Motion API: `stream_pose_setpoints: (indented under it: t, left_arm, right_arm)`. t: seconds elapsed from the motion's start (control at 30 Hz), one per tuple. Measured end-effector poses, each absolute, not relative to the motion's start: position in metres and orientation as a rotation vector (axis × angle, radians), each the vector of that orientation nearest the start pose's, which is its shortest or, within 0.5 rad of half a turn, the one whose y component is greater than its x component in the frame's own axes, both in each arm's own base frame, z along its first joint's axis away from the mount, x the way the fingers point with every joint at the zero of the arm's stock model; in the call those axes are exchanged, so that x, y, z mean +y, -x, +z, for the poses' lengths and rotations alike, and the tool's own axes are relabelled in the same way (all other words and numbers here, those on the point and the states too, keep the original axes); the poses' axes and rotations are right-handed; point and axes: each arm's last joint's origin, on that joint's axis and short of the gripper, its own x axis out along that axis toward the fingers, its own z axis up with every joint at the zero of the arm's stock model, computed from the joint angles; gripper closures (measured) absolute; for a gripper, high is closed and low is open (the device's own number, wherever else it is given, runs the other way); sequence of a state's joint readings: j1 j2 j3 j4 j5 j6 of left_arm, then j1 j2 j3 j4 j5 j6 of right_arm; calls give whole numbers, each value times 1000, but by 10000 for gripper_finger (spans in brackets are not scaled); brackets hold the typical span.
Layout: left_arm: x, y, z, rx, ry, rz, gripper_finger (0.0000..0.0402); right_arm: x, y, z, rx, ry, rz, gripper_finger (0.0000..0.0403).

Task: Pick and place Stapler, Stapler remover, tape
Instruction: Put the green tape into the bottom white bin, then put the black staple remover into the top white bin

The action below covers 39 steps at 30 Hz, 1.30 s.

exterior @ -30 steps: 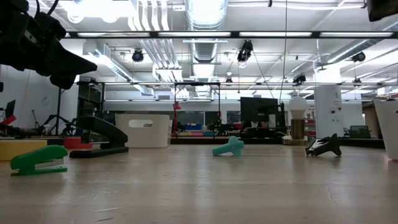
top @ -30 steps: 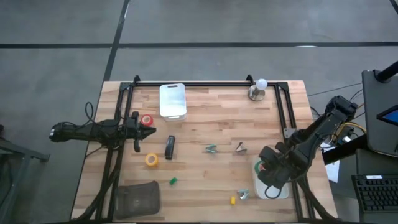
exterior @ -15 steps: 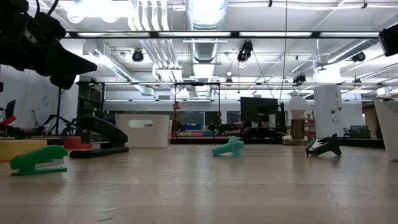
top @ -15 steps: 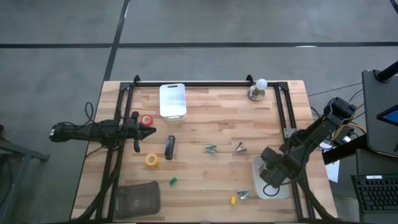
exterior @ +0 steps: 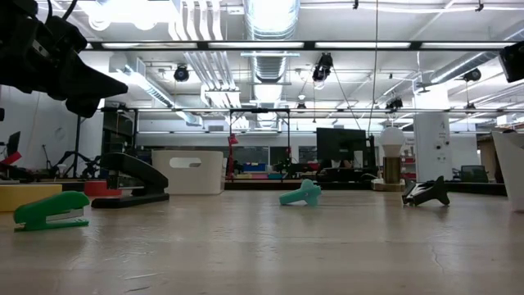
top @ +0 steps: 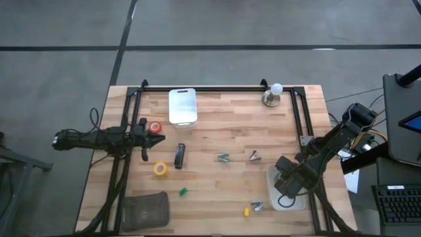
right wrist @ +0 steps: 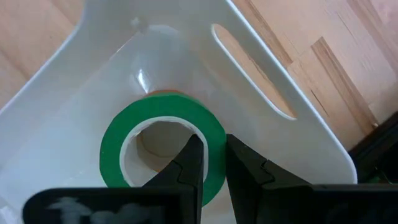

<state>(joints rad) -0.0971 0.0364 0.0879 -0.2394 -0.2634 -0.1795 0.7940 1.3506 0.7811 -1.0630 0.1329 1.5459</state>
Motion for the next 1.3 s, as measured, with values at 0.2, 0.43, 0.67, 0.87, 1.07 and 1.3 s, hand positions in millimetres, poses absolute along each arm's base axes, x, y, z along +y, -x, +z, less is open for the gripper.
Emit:
stream_pose_setpoints:
  t: [0.2,0.43,0.67,0.87,1.07,1.3]
  left_arm:
    - [-1,-92,168,170,145,182,369]
    - [-1,-92,168,170,145,182,369]
    - [-1,-92,168,170,145,182,369]
    - [-1,-92,168,169,145,182,369]
    - [-1,-92,168,169,145,182,369]
    - [-1,-92,168,169,145,182,369]
  right_arm:
    - [137,-140,182,1392,-487,-664,358]
    - [137,-140,181,1403,-487,-665,350]
    - [139,-141,187,1403,-489,-664,297]
    - [140,-143,208,1402,-485,-682,263]
    - [141,-147,233,1342,-459,-699,256]
    - [143,-156,254,1147,-375,-649,267]
